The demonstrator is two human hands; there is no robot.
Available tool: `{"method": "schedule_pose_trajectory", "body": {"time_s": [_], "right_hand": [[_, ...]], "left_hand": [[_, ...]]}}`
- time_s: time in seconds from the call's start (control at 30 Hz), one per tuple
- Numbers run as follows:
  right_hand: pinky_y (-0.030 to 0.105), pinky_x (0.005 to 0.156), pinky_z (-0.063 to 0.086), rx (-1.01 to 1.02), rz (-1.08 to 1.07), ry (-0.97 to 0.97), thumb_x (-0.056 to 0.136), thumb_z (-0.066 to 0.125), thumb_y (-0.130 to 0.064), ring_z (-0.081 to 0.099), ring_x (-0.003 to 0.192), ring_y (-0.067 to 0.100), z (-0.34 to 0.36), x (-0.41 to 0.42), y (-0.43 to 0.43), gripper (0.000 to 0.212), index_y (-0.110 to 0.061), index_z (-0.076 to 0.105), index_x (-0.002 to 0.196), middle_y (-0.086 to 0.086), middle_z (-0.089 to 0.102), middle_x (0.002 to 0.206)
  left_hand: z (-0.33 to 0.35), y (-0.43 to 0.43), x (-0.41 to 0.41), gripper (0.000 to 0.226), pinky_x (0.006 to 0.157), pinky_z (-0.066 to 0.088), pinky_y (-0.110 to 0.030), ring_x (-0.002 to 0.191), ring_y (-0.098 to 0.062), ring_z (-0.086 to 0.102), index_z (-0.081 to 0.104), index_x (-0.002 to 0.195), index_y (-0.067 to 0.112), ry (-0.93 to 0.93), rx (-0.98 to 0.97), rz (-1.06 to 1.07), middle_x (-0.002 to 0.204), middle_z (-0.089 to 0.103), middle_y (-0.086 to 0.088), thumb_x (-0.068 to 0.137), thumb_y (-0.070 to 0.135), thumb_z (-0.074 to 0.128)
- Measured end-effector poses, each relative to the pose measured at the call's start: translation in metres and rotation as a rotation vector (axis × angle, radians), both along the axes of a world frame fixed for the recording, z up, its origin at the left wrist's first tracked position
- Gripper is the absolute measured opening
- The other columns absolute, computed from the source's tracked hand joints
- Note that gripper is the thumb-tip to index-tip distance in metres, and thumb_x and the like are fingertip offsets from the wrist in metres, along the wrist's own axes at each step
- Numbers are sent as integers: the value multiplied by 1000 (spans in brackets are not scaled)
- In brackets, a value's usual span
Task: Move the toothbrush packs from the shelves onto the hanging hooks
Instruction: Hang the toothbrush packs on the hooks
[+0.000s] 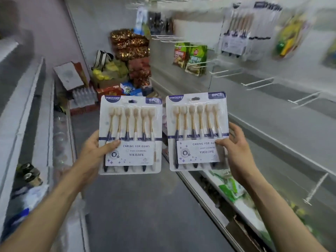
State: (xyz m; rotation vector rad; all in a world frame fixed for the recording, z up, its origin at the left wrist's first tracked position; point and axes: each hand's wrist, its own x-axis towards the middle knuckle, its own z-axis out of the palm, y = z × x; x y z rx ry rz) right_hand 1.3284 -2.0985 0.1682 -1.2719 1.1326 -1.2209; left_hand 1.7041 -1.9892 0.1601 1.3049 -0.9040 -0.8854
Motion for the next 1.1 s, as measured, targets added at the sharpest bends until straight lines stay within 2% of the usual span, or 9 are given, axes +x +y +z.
{"method": "schedule_pose_trajectory", "body": {"time_s": [0.17, 0.27, 0.37, 0.5, 0.6, 0.67, 0.87, 1.0, 1.1], "right_hand": [[56, 102, 56, -96, -158, -12, 83, 66, -20, 70, 117, 16, 20, 10, -65, 55, -42, 56, 132, -8, 72, 130], [56, 95, 60, -138, -226, -35, 93, 65, -16, 74, 109, 17, 26, 12, -108, 50, -46, 55, 131, -5, 74, 125], [60, 85, 62, -143, -264, -105, 101, 60, -9, 76, 105, 20, 34, 19, -150, 50, -51, 54, 128, -6, 74, 123], [55, 88, 63, -183, -330, -120, 102, 58, -8, 76, 105, 21, 46, 40, -198, 50, -50, 52, 129, -2, 74, 124], [55, 88, 63, -193, -360, -108, 102, 57, -6, 77, 104, 24, 59, 51, -224, 52, -54, 54, 122, 0, 74, 121], [55, 85, 64, -197, -388, -110, 103, 55, -5, 77, 102, 24, 69, 54, -241, 51, -52, 52, 124, -1, 75, 120], [60, 75, 62, -266, -560, -44, 101, 55, -3, 78, 91, 16, 96, 65, -285, 54, -49, 51, 131, -7, 77, 111], [59, 69, 65, -352, -677, -21, 100, 57, -1, 78, 93, 21, 121, 89, -319, 78, -59, 37, 148, -2, 74, 120], [62, 86, 62, -419, -729, 8, 100, 57, 0, 74, 108, 22, 136, 110, -353, 82, -66, 39, 145, -5, 67, 134]], "left_hand": [[11, -120, 25, 84, 78, 66, -44, 106, -34, 76, 64, 129, 17, 38, -61, -173, 119, 77, -12, 57, 41, 101], [23, -191, 32, 68, 77, 66, -42, 110, -38, 74, 63, 130, 14, 34, -117, -234, 118, 77, -12, 69, 25, 91], [39, -250, 40, 81, 83, 64, -46, 109, -33, 75, 63, 131, 14, -7, -140, -295, 119, 78, -10, 61, 35, 100], [64, -325, 52, 59, 83, 65, -46, 109, -33, 75, 63, 131, 15, -21, -181, -364, 121, 77, -11, 77, 19, 85], [75, -374, 55, 98, 86, 62, -51, 106, -29, 76, 64, 128, 18, -33, -205, -396, 119, 77, -8, 45, 54, 102], [82, -408, 55, 107, 91, 56, -50, 107, -29, 76, 65, 127, 19, -30, -210, -414, 118, 78, -8, 35, 59, 102], [90, -514, 53, 110, 71, 63, -30, 102, -29, 77, 65, 125, 13, 47, -242, -541, 115, 78, -12, 32, 57, 104], [102, -581, 63, 115, 68, 64, -30, 97, -28, 78, 65, 125, 15, 36, -253, -649, 112, 79, -12, 26, 60, 103], [117, -630, 78, 115, 68, 65, -34, 94, -30, 78, 66, 123, 16, 19, -287, -699, 109, 80, -11, 23, 61, 103]]}}
